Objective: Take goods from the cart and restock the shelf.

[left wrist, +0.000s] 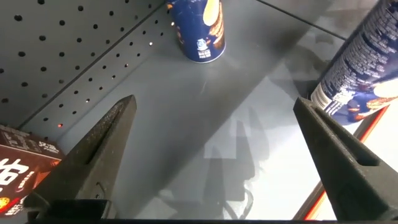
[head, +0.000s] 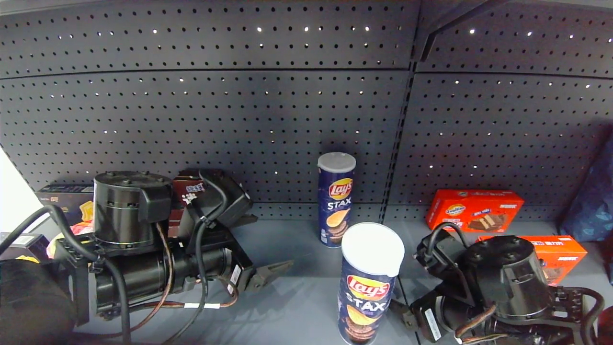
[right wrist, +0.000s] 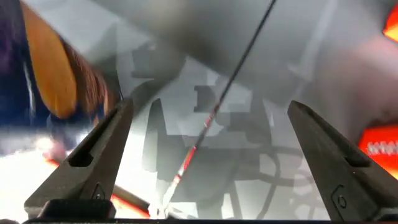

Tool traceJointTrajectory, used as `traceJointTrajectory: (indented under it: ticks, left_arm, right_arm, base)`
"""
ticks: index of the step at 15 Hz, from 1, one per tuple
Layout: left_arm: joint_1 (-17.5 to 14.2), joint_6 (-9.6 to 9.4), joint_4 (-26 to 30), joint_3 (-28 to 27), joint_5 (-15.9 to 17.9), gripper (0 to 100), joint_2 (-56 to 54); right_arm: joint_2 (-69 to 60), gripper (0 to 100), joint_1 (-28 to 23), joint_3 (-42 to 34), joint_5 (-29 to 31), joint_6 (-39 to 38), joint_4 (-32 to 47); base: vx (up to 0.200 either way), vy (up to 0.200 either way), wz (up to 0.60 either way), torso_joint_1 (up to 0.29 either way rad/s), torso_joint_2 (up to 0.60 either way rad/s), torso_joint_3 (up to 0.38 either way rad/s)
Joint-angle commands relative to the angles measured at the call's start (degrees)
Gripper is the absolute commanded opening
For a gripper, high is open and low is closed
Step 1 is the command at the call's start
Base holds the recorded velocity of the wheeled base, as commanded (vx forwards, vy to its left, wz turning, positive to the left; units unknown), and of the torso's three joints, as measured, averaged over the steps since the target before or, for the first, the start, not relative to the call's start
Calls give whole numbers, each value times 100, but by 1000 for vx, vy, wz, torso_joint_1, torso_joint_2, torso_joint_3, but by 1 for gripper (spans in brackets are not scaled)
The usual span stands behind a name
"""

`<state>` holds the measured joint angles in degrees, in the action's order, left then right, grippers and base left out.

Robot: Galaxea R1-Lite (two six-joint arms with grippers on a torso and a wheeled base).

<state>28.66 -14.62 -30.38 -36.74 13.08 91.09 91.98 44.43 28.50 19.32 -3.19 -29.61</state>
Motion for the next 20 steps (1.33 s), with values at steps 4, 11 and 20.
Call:
traceJointTrajectory:
  ticks: [4, 11, 20]
  left_arm:
    - [-1, -6, -12, -8, 2, 100, 93]
    - [-1, -6, -12, 9, -7, 100, 85]
    - [78, -147, -3, -175, 28, 100, 612]
  right_arm:
    - [-664, 100, 285, -363, -16, -6, 8]
    - [-620, 100, 891, -240, -51, -278, 8]
    - [-962, 100, 883, -556, -60, -287, -10]
  base:
    - [0, 0, 0, 0, 0, 0]
    - [0, 0, 0, 0, 0, 0]
    - [0, 0, 0, 0, 0, 0]
